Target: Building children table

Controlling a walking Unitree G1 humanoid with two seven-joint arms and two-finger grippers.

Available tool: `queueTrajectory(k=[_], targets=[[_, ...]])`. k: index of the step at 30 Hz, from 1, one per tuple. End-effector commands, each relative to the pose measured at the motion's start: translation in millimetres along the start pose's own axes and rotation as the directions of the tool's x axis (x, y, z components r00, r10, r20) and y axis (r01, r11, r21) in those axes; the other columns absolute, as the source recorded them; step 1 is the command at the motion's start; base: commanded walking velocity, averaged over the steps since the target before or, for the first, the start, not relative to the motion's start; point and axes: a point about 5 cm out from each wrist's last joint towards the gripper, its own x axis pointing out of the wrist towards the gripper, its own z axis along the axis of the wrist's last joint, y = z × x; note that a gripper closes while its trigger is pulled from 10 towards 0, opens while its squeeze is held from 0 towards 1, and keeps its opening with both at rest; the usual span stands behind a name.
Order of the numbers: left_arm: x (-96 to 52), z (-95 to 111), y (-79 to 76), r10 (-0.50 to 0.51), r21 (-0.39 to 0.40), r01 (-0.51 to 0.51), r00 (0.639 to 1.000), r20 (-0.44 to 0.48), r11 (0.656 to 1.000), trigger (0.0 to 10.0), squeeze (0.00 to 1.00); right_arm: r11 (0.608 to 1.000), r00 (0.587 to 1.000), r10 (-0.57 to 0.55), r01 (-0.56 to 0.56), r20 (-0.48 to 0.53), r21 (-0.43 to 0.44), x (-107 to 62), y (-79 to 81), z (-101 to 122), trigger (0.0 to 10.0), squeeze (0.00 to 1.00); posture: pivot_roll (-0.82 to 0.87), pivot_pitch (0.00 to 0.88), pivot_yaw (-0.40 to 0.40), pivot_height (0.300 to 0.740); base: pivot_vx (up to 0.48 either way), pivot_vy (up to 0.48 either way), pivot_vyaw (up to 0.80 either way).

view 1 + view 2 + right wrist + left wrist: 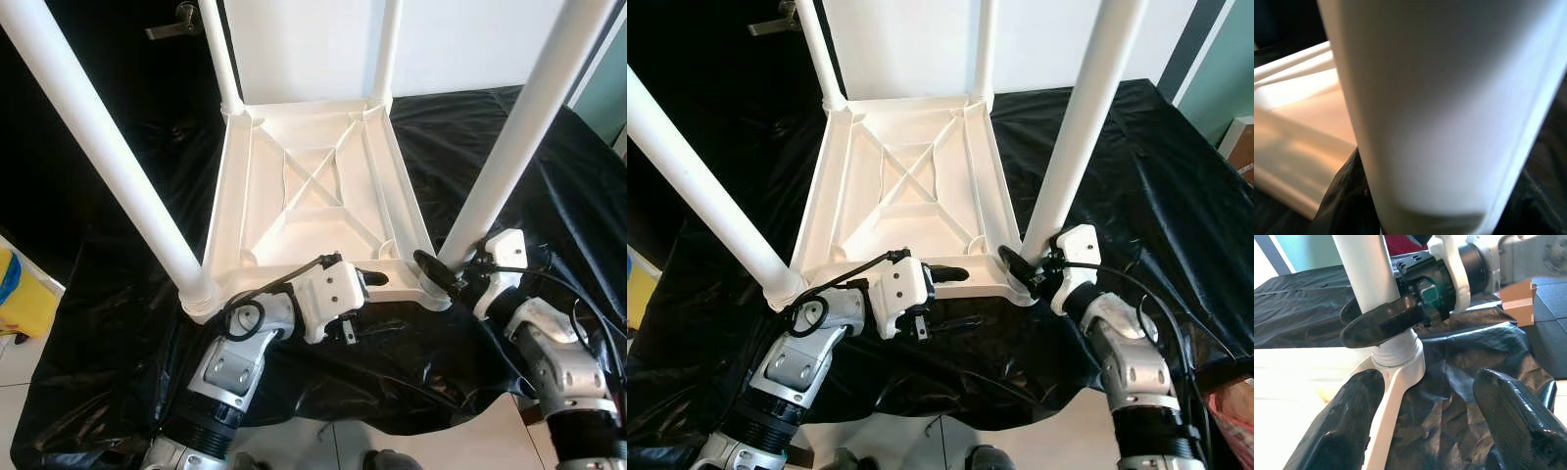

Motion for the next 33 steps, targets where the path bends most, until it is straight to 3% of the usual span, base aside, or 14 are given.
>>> queueTrajectory(k=[1, 3, 8, 12, 15, 17, 19, 22, 26, 33], targets=[[0.0, -5, 3.0, 0.127, -0.012, -0.128, 0.992, -0.016, 0.992, 10.0, 0.00, 0.998, 0.996, -0.063, 0.064, -0.064, 0.020, -3.0, 3.1, -13, 10.0, 0.00, -0.18, 0.103, 0.043, 0.740, 0.000, 0.000, 0.00], [-0.2, -5, 2.5, 0.126, -0.014, -0.126, 0.992, -0.018, 0.992, 10.0, 0.00, 0.989, 0.986, -0.149, 0.149, -0.071, -0.006, -3.6, 8.1, -11, 10.0, 0.00, -0.19, 0.109, 0.048, 0.740, 0.000, 0.000, 0.00], [-0.2, -6, 2.0, 0.124, -0.015, -0.124, 0.992, -0.019, 0.992, 10.0, 0.00, 0.978, 0.977, -0.205, 0.206, -0.067, 0.020, -3.3, 14.5, -11, 10.0, 0.00, -0.19, 0.113, 0.053, 0.740, 0.000, 0.000, 0.00], [2.3, -3, 2.3, 0.120, -0.020, -0.121, 0.993, -0.009, 0.992, 10.0, 0.00, 0.922, 0.925, -0.368, 0.376, -0.096, 0.090, 0.2, 26.4, -16, 10.0, 0.00, -0.19, 0.121, 0.054, 0.740, 0.000, 0.000, 0.00], [2.1, -3, 2.4, 0.121, -0.020, -0.121, 0.993, -0.008, 0.992, 10.0, 0.00, 0.909, 0.913, -0.397, 0.406, -0.093, 0.097, 2.0, 30.6, -16, 10.0, 0.00, -0.19, 0.126, 0.052, 0.740, 0.000, 0.000, 0.00], [1.6, -3, 2.7, 0.126, -0.021, -0.126, 0.992, -0.010, 0.992, 10.0, 0.00, 0.875, 0.884, -0.458, 0.467, -0.093, 0.128, 6.7, 43.8, -15, 10.0, 0.00, -0.18, 0.125, 0.050, 0.740, 0.000, 0.000, 0.00], [1.6, -3, 2.7, 0.126, -0.021, -0.126, 0.992, -0.010, 0.992, 10.0, 0.00, 0.875, 0.884, -0.458, 0.467, -0.093, 0.128, 6.7, 43.8, -15, 10.0, 0.00, -0.18, 0.125, 0.050, 0.740, 0.000, 0.000, 0.00], [1.4, -3, 1.9, 0.130, -0.021, -0.131, 0.991, -0.013, 0.991, 10.0, 0.00, 0.837, 0.850, -0.513, 0.526, -0.115, 0.154, 11.6, 62.0, -16, 10.0, 0.00, -0.17, 0.125, 0.047, 0.740, 0.000, 0.000, 0.00], [1.0, -3, 1.6, 0.134, -0.023, -0.135, 0.991, -0.014, 0.991, 10.0, 0.00, 0.839, 0.855, -0.506, 0.519, -0.116, 0.167, 13.5, 72.8, -14, 10.0, 0.00, -0.17, 0.125, 0.053, 0.740, 0.000, 0.000, 0.00], [1.7, -2, 1.7, 0.130, -0.022, -0.130, 0.991, -0.011, 0.991, 10.0, 0.00, 0.826, 0.841, -0.530, 0.542, -0.113, 0.158, 12.8, 68.0, -11, 10.0, 0.00, -0.17, 0.128, 0.054, 0.740, 0.000, 0.000, 0.00]])
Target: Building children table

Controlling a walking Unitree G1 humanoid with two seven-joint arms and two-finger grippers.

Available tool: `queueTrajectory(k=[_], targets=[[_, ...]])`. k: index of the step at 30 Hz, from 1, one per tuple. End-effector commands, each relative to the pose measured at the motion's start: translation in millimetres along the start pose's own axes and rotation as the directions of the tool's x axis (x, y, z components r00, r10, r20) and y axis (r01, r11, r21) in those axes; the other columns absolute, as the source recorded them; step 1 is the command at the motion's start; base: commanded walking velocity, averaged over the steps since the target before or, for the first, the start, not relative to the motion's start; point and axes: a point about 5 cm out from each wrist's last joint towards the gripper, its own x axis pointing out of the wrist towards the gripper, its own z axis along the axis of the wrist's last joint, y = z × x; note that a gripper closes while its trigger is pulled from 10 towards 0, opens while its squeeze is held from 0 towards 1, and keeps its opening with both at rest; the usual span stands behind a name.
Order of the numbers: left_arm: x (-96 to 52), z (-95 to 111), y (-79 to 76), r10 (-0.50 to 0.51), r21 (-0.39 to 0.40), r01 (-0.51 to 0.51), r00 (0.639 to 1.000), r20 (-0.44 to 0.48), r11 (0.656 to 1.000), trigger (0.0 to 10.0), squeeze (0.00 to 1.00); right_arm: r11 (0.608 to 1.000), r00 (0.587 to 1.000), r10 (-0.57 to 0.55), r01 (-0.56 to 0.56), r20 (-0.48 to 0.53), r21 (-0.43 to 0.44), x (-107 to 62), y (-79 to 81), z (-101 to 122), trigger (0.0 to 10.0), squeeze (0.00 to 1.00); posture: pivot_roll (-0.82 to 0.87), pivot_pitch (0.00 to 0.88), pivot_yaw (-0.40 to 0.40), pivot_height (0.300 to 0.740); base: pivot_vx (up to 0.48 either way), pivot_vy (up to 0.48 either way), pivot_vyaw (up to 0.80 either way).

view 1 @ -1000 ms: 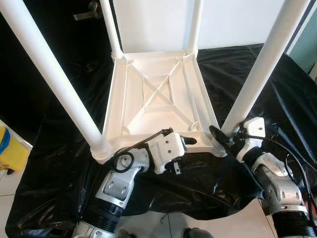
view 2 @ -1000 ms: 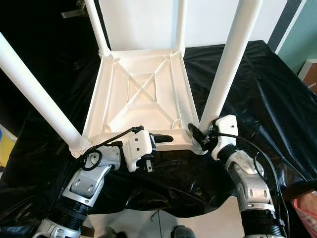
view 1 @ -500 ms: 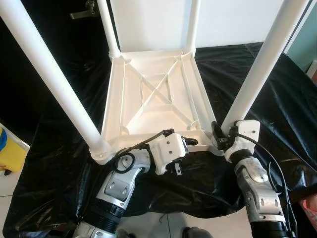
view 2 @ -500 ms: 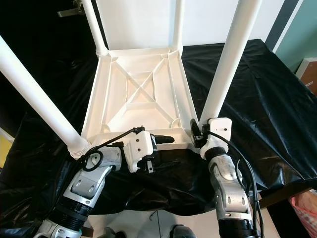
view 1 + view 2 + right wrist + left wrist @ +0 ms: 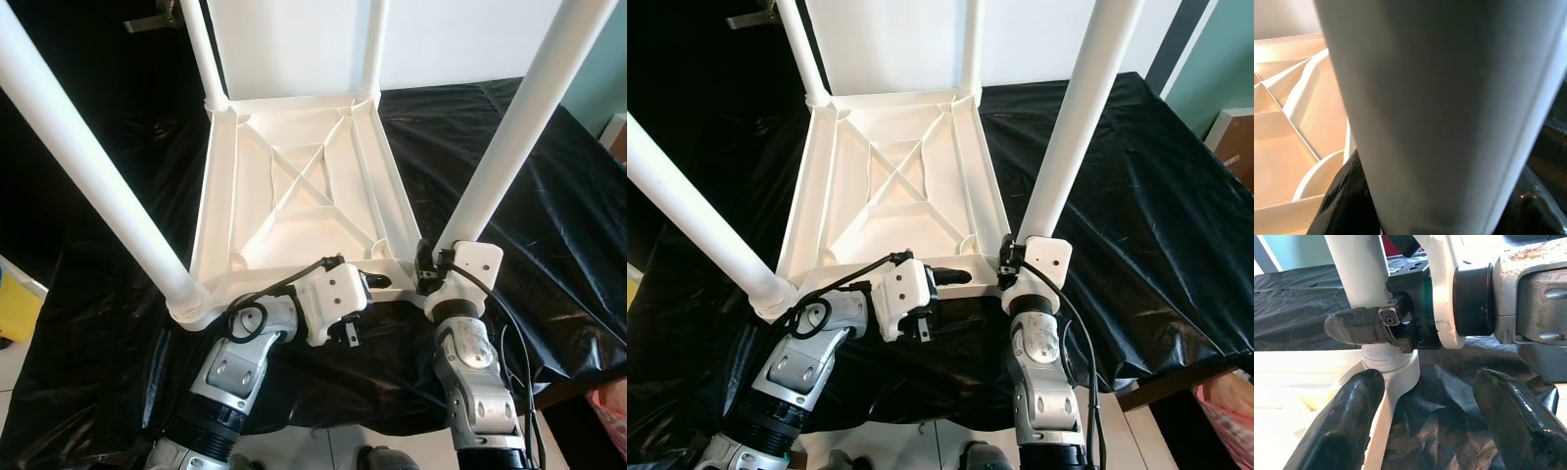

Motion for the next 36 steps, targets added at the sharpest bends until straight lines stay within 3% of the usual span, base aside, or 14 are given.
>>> queueTrajectory(k=[1, 2, 3, 11, 14, 16, 17, 18, 19, 25, 28, 31, 33, 36], targets=[[0.1, -1, 4.6, 0.133, -0.007, -0.134, 0.991, -0.010, 0.991, 10.0, 0.00, 1.000, 0.996, 0.017, -0.016, -0.091, 0.014, -3.1, 5.7, -16, 10.0, 0.15, -0.17, 0.128, 0.054, 0.740, 0.000, 0.000, 0.00], [0.1, -1, 4.6, 0.133, -0.007, -0.134, 0.991, -0.010, 0.991, 10.0, 0.00, 1.000, 0.996, 0.017, -0.016, -0.091, 0.014, -3.1, 5.7, -16, 10.0, 0.15, -0.17, 0.128, 0.054, 0.740, 0.000, 0.000, 0.00], [-0.1, -1, 5.0, 0.133, -0.006, -0.133, 0.991, -0.010, 0.991, 10.0, 0.00, 1.000, 0.996, 0.025, -0.024, -0.082, 0.017, -2.7, 5.6, -14, 10.0, 1.00, -0.17, 0.128, 0.054, 0.740, 0.000, 0.000, 0.00], [-0.9, -2, 4.5, 0.133, -0.006, -0.133, 0.991, -0.011, 0.991, 10.0, 0.00, 0.998, 0.997, 0.054, -0.053, -0.049, 0.018, -1.6, 2.4, -9, 10.0, 1.00, -0.17, 0.128, 0.054, 0.740, 0.000, 0.000, 0.00], [-1.0, -2, 4.0, 0.133, -0.006, -0.133, 0.991, -0.012, 0.991, 10.0, 0.00, 0.997, 0.997, 0.074, -0.073, -0.033, 0.007, -0.7, -2.9, -6, 10.0, 1.00, -0.17, 0.127, 0.052, 0.740, 0.000, 0.000, 0.00], [-1.1, -2, 4.0, 0.134, -0.006, -0.134, 0.991, -0.012, 0.991, 10.0, 0.00, 0.989, 0.989, 0.146, -0.146, -0.006, -0.016, 1.0, -16.9, 0, 10.0, 1.00, -0.17, 0.125, 0.054, 0.740, 0.000, 0.000, 0.00], [-1.2, -2, 4.1, 0.135, -0.006, -0.135, 0.991, -0.012, 0.991, 10.0, 0.00, 0.981, 0.981, 0.192, -0.192, 0.006, -0.027, 1.8, -23.7, 2, 10.0, 0.31, -0.17, 0.126, 0.053, 0.740, 0.000, 0.000, 0.00], [-1.2, -2, 4.1, 0.135, -0.006, -0.135, 0.991, -0.012, 0.991, 10.0, 0.00, 0.981, 0.981, 0.192, -0.192, 0.006, -0.027, 1.8, -23.7, 2, 10.0, 0.31, -0.17, 0.126, 0.053, 0.740, 0.000, 0.000, 0.00], [-1.5, -2, 4.1, 0.134, -0.005, -0.134, 0.991, -0.012, 0.991, 10.0, 0.00, 0.975, 0.975, 0.221, -0.220, 0.014, -0.034, 2.2, -27.4, 4, 10.0, 0.00, -0.17, 0.126, 0.054, 0.740, 0.000, 0.000, 0.00], [-2.3, -2, 4.3, 0.133, -0.004, -0.133, 0.991, -0.014, 0.991, 10.0, 0.00, 0.949, 0.950, 0.313, -0.312, 0.008, -0.050, 3.0, -32.3, 4, 10.0, 0.00, -0.17, 0.125, 0.058, 0.740, 0.000, 0.000, 0.00], [-2.6, -2, 5.7, 0.131, -0.001, -0.131, 0.991, -0.015, 0.991, 10.0, 0.00, 0.872, 0.876, 0.482, -0.482, -0.026, -0.089, 4.5, -36.8, 5, 10.0, 0.00, -0.17, 0.122, 0.062, 0.740, 0.000, 0.000, 0.00], [-2.5, -2, 6.3, 0.131, -0.001, -0.131, 0.991, -0.016, 0.991, 10.0, 0.00, 0.839, 0.845, 0.533, -0.534, -0.040, -0.103, 5.6, -38.5, 6, 10.0, 0.00, -0.17, 0.120, 0.063, 0.740, 0.000, 0.000, 0.00], [-1.8, -1, 6.9, 0.128, 0.000, -0.128, 0.992, -0.014, 0.992, 10.0, 0.00, 0.780, 0.793, 0.604, -0.609, -0.081, -0.146, 12.5, -39.7, 7, 10.0, 0.00, -0.17, 0.116, 0.066, 0.740, 0.000, 0.000, 0.00], [-0.1, 0, 7.7, 0.126, 0.003, -0.126, 0.992, -0.011, 0.992, 10.0, 0.00, 0.725, 0.748, 0.652, -0.663, -0.126, -0.186, 22.4, -39.4, 6, 9.8, 0.00, -0.17, 0.112, 0.062, 0.740, 0.000, 0.000, 0.00]])
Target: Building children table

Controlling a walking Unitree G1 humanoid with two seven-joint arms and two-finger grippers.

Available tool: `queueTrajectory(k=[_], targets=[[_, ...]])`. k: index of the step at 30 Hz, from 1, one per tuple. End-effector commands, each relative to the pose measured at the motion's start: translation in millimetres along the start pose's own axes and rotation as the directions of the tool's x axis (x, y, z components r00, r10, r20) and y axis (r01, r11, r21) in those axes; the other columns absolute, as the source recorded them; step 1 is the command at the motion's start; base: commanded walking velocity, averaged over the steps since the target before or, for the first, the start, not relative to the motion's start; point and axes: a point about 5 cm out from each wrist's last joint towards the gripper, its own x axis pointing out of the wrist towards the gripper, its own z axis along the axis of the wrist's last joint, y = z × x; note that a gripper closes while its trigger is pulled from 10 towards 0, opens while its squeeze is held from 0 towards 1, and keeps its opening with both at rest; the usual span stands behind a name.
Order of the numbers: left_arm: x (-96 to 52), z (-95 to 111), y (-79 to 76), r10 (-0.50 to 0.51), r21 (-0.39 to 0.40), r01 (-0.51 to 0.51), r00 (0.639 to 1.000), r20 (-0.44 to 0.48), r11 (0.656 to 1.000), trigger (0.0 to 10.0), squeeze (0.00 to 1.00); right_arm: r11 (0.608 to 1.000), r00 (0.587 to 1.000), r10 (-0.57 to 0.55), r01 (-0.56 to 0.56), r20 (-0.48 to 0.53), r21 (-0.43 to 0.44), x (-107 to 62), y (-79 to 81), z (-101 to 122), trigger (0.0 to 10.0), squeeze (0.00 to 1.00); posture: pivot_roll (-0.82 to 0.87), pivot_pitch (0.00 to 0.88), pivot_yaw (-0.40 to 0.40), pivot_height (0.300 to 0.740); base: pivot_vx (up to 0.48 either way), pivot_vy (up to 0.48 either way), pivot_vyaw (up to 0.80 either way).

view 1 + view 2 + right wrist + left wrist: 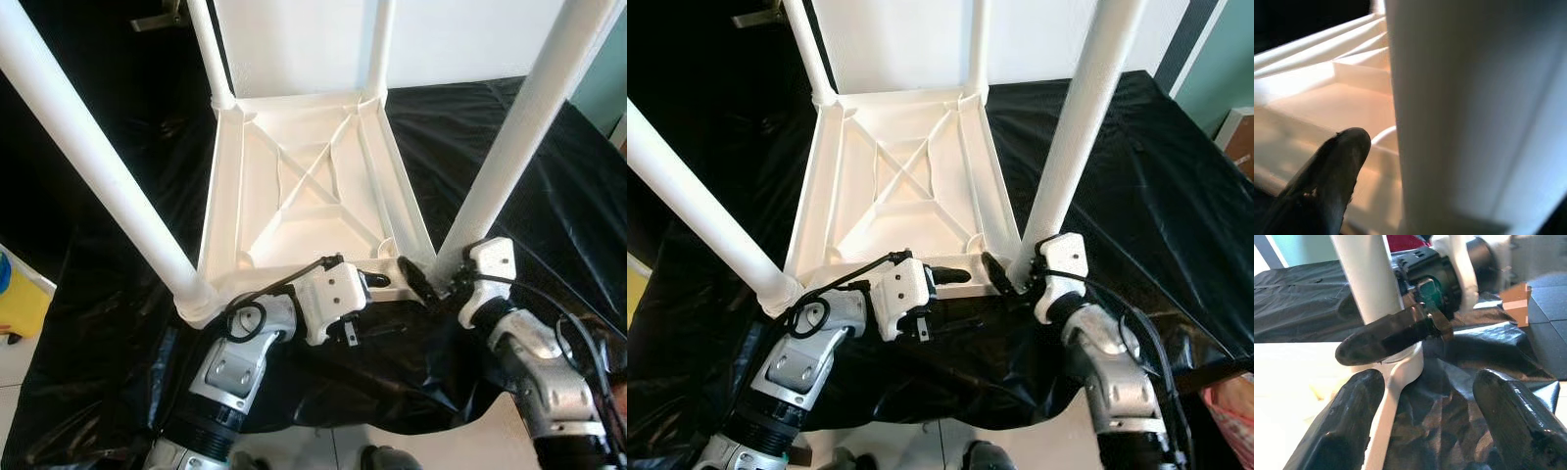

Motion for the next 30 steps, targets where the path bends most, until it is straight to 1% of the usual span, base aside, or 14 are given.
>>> queueTrajectory(k=[1, 3, 10, 12, 19, 20, 21, 23, 24, 27, 28, 30], targets=[[1.3, -2, 5.1, 0.121, -0.006, -0.121, 0.993, -0.010, 0.993, 10.0, 0.00, 0.998, 0.998, 0.056, -0.056, -0.019, -0.006, 5.0, 5.7, -4, 9.8, 0.00, -0.17, 0.112, 0.062, 0.740, 0.000, 0.000, 0.00], [1.8, -1, 5.6, 0.123, -0.004, -0.123, 0.992, -0.008, 0.992, 10.0, 0.00, 0.997, 0.997, 0.075, -0.076, -0.038, -0.032, 8.0, 4.0, -8, 0.0, 0.00, -0.16, 0.111, 0.060, 0.740, 0.000, 0.000, 0.00], [0.2, -1, 5.5, 0.130, -0.004, -0.130, 0.991, -0.010, 0.991, 10.0, 0.00, 0.995, 0.995, 0.092, -0.093, -0.047, -0.024, 8.1, 3.1, -11, 0.0, 0.00, -0.15, 0.112, 0.056, 0.740, 0.000, 0.000, 0.00], [-2.0, -2, 4.6, 0.137, -0.006, -0.137, 0.991, -0.015, 0.991, 10.0, 0.00, 0.995, 0.993, 0.098, -0.099, -0.058, -0.013, 5.1, 3.0, -15, 0.0, 0.00, -0.14, 0.113, 0.051, 0.740, 0.000, 0.000, 0.00], [-2.8, -3, 4.0, 0.139, -0.007, -0.140, 0.990, -0.016, 0.990, 10.0, 0.00, 0.996, 0.994, 0.090, -0.090, -0.067, -0.001, 1.5, 3.5, -19, 0.0, 0.00, -0.14, 0.113, 0.051, 0.740, 0.000, 0.000, 0.00], [-2.8, -3, 4.0, 0.139, -0.008, -0.139, 0.990, -0.016, 0.990, 10.0, 0.00, 0.997, 0.995, 0.072, -0.072, -0.069, 0.007, 0.5, 2.6, -21, 7.1, 0.00, -0.15, 0.114, 0.052, 0.740, 0.000, 0.000, 0.00], [-2.8, -3, 4.0, 0.138, -0.008, -0.138, 0.990, -0.015, 0.990, 10.0, 0.00, 0.999, 0.997, 0.045, -0.045, -0.067, 0.010, 0.0, 2.2, -23, 10.0, 0.00, -0.15, 0.114, 0.053, 0.740, 0.000, 0.000, 0.00], [-2.8, -3, 4.0, 0.138, -0.008, -0.138, 0.990, -0.015, 0.990, 10.0, 0.00, 0.999, 0.997, 0.045, -0.045, -0.067, 0.010, 0.0, 2.2, -23, 10.0, 0.00, -0.15, 0.114, 0.053, 0.740, 0.000, 0.000, 0.00], [-2.6, -3, 3.9, 0.136, -0.008, -0.136, 0.991, -0.015, 0.991, 10.0, 0.00, 1.000, 0.998, -0.010, 0.011, -0.069, 0.010, -0.5, 2.1, -24, 10.0, 0.00, -0.15, 0.117, 0.056, 0.740, 0.000, 0.000, 0.00], [-2.6, -3, 3.9, 0.136, -0.008, -0.136, 0.991, -0.015, 0.991, 10.0, 0.00, 1.000, 0.998, -0.010, 0.011, -0.069, 0.010, -0.5, 2.1, -24, 10.0, 0.00, -0.15, 0.117, 0.056, 0.740, 0.000, 0.000, 0.00], [-2.1, -2, 3.6, 0.132, -0.009, -0.132, 0.991, -0.014, 0.991, 10.0, 0.00, 0.996, 0.993, -0.092, 0.093, -0.071, 0.010, -1.3, 1.6, -24, 10.0, 0.00, -0.16, 0.118, 0.058, 0.740, 0.000, 0.000, 0.00], [-2.1, -2, 3.6, 0.132, -0.009, -0.132, 0.991, -0.014, 0.991, 10.0, 0.00, 0.996, 0.993, -0.092, 0.093, -0.071, 0.010, -1.3, 1.6, -24, 10.0, 0.00, -0.16, 0.118, 0.058, 0.740, 0.000, 0.000, 0.00]])
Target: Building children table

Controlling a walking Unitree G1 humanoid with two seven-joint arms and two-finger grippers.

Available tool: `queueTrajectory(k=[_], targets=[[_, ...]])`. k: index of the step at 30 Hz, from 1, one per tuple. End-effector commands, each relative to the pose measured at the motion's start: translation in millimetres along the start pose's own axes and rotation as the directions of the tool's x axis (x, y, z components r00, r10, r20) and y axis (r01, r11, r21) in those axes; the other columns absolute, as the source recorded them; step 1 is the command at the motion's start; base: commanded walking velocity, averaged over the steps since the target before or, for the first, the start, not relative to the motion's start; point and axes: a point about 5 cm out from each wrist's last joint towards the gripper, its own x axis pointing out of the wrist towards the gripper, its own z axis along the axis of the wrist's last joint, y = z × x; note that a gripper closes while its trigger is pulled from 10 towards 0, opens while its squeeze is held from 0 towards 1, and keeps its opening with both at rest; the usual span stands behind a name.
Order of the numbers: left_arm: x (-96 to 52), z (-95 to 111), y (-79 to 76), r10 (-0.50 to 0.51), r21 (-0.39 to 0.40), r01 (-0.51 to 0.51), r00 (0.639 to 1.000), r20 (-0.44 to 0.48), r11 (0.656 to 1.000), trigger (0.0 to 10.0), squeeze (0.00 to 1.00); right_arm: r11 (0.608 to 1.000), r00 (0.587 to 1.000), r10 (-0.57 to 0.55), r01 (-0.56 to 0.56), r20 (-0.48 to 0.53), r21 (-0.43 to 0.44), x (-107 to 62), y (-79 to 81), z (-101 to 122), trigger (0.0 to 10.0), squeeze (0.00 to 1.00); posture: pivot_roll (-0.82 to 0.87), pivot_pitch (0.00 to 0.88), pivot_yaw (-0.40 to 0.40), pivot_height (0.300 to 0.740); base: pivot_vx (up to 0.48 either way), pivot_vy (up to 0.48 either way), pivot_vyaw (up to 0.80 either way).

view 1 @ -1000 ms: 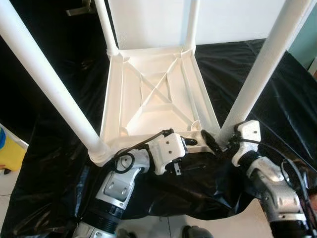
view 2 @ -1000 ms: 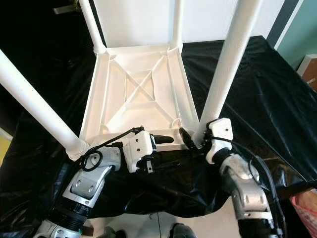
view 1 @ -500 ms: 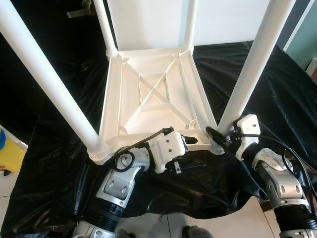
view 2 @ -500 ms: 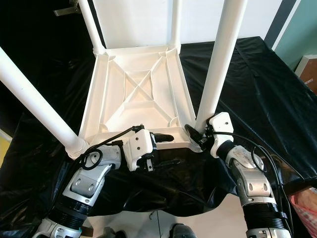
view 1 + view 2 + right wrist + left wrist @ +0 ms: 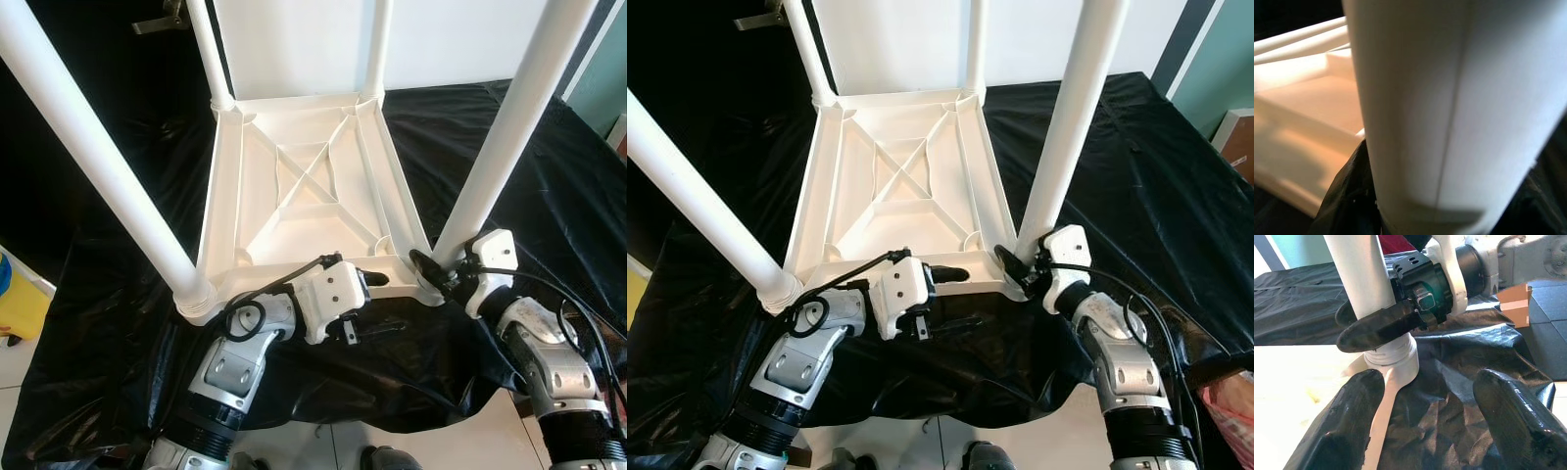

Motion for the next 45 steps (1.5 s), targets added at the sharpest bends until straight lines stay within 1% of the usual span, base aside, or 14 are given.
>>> queueTrajectory(k=[1, 3, 6, 7, 8, 10, 12, 20, 27, 28, 35, 36, 39, 45], targets=[[-0.7, -1, 3.6, 0.125, -0.004, -0.125, 0.992, -0.009, 0.992, 10.0, 0.00, 0.995, 0.993, -0.094, 0.096, -0.074, 0.028, -4.6, 4.3, -14, 10.0, 0.00, -0.16, 0.123, 0.063, 0.740, 0.000, 0.000, 0.00], [-0.3, -1, 2.9, 0.120, -0.005, -0.120, 0.993, -0.008, 0.993, 10.0, 0.00, 0.982, 0.980, -0.183, 0.186, -0.076, 0.034, -6.4, 5.2, -14, 10.0, 0.00, -0.16, 0.127, 0.065, 0.740, 0.000, 0.000, 0.00], [-0.3, -1, 2.9, 0.120, -0.005, -0.120, 0.993, -0.008, 0.993, 10.0, 0.00, 0.982, 0.980, -0.183, 0.186, -0.076, 0.034, -6.4, 5.2, -14, 10.0, 0.00, -0.16, 0.127, 0.065, 0.740, 0.000, 0.000, 0.00], [-0.3, -1, 2.1, 0.115, -0.007, -0.115, 0.993, -0.008, 0.993, 10.0, 0.00, 0.953, 0.953, -0.292, 0.297, -0.086, 0.055, -8.1, 6.1, -14, 10.0, 0.00, -0.16, 0.131, 0.066, 0.740, 0.000, 0.000, 0.00], [-0.3, -1, 2.1, 0.115, -0.007, -0.115, 0.993, -0.008, 0.993, 10.0, 0.00, 0.953, 0.953, -0.292, 0.297, -0.086, 0.055, -8.1, 6.1, -14, 10.0, 0.00, -0.16, 0.131, 0.066, 0.740, 0.000, 0.000, 0.00], [-1.0, -1, 0.4, 0.111, -0.010, -0.111, 0.994, -0.009, 0.994, 10.0, 0.00, 0.868, 0.870, -0.480, 0.490, -0.114, 0.083, -9.1, 11.4, -16, 10.0, 0.00, -0.16, 0.133, 0.062, 0.740, 0.000, 0.000, 0.00], [-1.3, -1, 0.0, 0.110, -0.012, -0.111, 0.994, -0.010, 0.994, 10.0, 0.00, 0.837, 0.840, -0.528, 0.540, -0.125, 0.090, -9.1, 13.7, -16, 10.0, 0.00, -0.15, 0.133, 0.059, 0.740, 0.000, 0.000, 0.00], [-2.3, -1, -1.5, 0.120, -0.015, -0.120, 0.993, -0.011, 0.993, 10.0, 0.00, 0.743, 0.750, -0.641, 0.660, -0.162, 0.115, -0.5, 37.0, -20, 10.0, 0.00, -0.14, 0.131, 0.047, 0.740, 0.000, 0.000, 0.00], [-2.8, -2, -3.5, 0.121, -0.021, -0.121, 0.993, -0.013, 0.992, 10.0, 0.00, 0.735, 0.743, -0.654, 0.669, -0.143, 0.114, 3.9, 38.2, -15, 10.0, 0.00, -0.14, 0.130, 0.043, 0.740, 0.000, 0.000, 0.00], [-3.9, -2, -3.5, 0.120, -0.025, -0.120, 0.993, -0.012, 0.992, 10.0, 0.00, 0.735, 0.744, -0.656, 0.668, -0.128, 0.115, 2.3, 35.1, -12, 10.0, 1.00, -0.14, 0.130, 0.042, 0.740, 0.000, 0.000, 0.00], [-16.4, -1, 1.6, 0.131, -0.084, -0.130, 0.991, 0.006, 0.988, 10.0, 0.00, 0.731, 0.740, -0.668, 0.673, -0.081, 0.113, -3.5, 22.8, -5, 10.0, 1.00, -0.15, 0.130, 0.041, 0.740, 0.000, 0.000, 0.00], [-24.9, -1, 2.7, 0.125, -0.107, -0.123, 0.992, 0.010, 0.987, 10.0, 0.00, 0.729, 0.736, -0.673, 0.676, -0.070, 0.105, -5.8, 18.3, -4, 10.0, 0.00, -0.15, 0.129, 0.040, 0.740, 0.000, 0.000, 0.00], [-40.9, 1, 1.3, 0.094, -0.146, -0.092, 0.995, 0.012, 0.985, 10.0, 0.00, 0.728, 0.734, -0.677, 0.679, -0.060, 0.092, -9.2, 13.8, -5, 10.0, 0.00, -0.14, 0.132, 0.038, 0.740, 0.000, 0.000, 0.00], [-52.7, 11, -2.5, 0.061, -0.166, -0.053, 0.997, 0.046, 0.985, 10.0, 0.00, 0.740, 0.745, -0.667, 0.666, -0.031, 0.093, -13.4, 16.0, -2, 10.0, 0.00, -0.14, 0.137, 0.034, 0.740, 0.000, 0.000, 0.00]])
